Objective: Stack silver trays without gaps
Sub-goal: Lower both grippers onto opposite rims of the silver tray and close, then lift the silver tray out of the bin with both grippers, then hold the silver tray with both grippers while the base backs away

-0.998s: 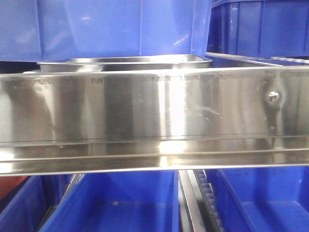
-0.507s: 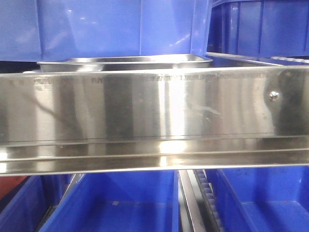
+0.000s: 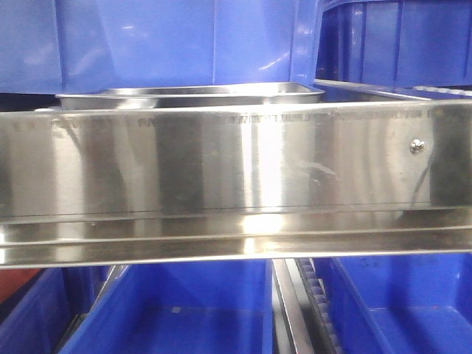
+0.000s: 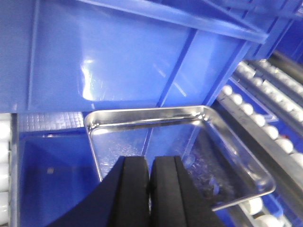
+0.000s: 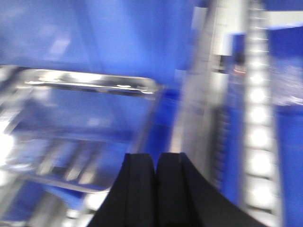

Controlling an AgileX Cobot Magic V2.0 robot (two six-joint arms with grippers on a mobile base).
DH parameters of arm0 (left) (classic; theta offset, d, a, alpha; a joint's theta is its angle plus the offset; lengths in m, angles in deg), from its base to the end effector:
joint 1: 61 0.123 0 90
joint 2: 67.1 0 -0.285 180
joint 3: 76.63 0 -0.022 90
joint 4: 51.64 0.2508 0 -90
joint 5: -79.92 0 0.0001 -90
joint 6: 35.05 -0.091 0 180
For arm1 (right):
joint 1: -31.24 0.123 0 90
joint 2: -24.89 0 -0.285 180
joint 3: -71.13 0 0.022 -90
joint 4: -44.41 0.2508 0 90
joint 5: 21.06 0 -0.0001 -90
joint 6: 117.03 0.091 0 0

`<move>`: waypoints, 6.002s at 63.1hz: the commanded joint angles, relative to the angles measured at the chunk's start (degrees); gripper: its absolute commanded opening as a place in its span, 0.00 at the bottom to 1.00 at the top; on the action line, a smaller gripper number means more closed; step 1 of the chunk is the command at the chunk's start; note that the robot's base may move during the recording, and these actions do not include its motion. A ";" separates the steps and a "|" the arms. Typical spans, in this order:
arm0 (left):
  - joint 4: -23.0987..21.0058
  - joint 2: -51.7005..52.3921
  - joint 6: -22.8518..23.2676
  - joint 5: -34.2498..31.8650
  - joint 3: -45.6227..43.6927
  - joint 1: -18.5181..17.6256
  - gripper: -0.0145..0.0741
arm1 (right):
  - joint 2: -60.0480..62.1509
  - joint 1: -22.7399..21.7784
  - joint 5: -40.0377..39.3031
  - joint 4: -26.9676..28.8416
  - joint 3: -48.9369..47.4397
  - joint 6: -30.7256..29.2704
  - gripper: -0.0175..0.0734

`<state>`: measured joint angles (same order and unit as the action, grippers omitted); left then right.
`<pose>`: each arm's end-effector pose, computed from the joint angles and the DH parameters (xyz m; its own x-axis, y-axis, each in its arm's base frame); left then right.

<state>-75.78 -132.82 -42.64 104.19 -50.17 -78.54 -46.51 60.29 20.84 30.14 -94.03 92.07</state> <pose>0.2012 -0.0797 0.3579 -0.4951 -0.1047 -0.8625 0.3285 0.8965 -0.2974 0.2077 0.0982 0.3771 -0.6170 0.0130 -0.7868 -0.1790 0.9713 0.1564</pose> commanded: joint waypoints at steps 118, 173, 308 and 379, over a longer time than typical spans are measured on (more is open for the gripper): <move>11.87 -30.51 7.59 12.78 -17.89 -0.42 0.47 | -34.77 2.40 8.68 0.04 -20.21 1.14 0.40; 9.19 -34.65 7.90 14.41 -18.02 -0.42 0.33 | -36.07 2.40 7.51 1.44 -20.21 1.14 0.40; 10.40 -11.02 8.24 7.58 -26.58 -0.42 0.15 | -15.17 12.28 2.81 -19.23 -20.30 11.49 0.10; 10.40 -11.02 8.24 4.23 -26.58 -0.42 0.15 | -13.46 12.28 -9.91 -25.76 -20.30 11.49 0.10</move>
<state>-62.94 -144.58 -34.35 110.73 -75.76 -78.52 -60.27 72.14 15.92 4.82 -114.21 104.91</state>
